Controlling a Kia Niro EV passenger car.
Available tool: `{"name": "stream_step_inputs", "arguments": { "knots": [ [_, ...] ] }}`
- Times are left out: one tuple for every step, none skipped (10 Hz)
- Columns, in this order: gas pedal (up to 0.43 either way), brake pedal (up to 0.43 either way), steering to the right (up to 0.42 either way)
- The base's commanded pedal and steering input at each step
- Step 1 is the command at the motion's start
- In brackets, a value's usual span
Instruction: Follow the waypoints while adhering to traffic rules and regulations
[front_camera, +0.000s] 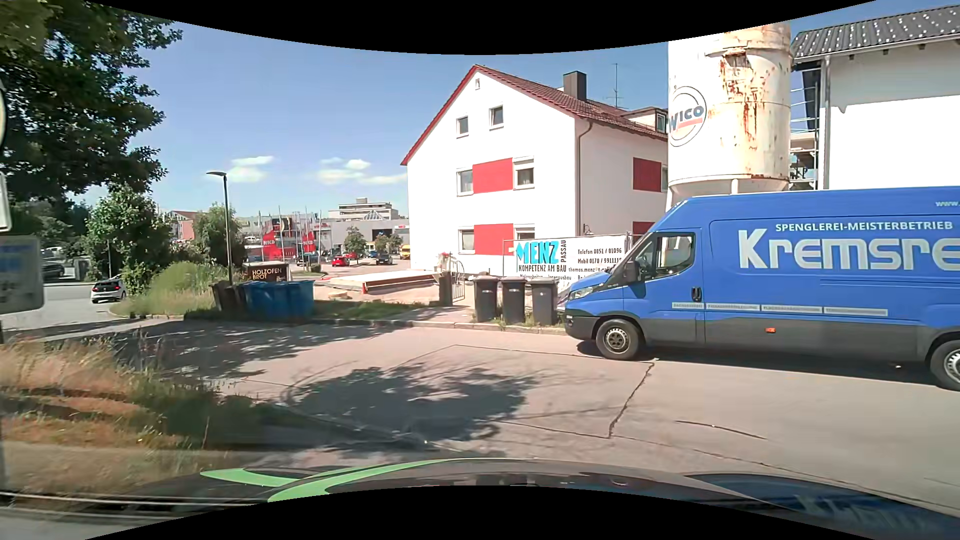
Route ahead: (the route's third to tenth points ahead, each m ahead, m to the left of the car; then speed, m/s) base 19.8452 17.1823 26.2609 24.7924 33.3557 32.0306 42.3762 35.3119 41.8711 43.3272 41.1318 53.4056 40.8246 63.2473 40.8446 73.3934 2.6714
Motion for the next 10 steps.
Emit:
{"name": "stream_step_inputs", "arguments": {
  "knots": [
    [0.000, 0.287, 0.006],
    [0.000, 0.293, 0.004],
    [0.000, 0.293, -0.001],
    [0.000, 0.305, -0.001],
    [0.000, 0.305, 0.000],
    [0.000, 0.305, -0.006],
    [0.000, 0.311, -0.018],
    [0.000, 0.311, -0.027],
    [0.000, 0.311, -0.034],
    [0.000, 0.311, -0.043]
  ]
}}
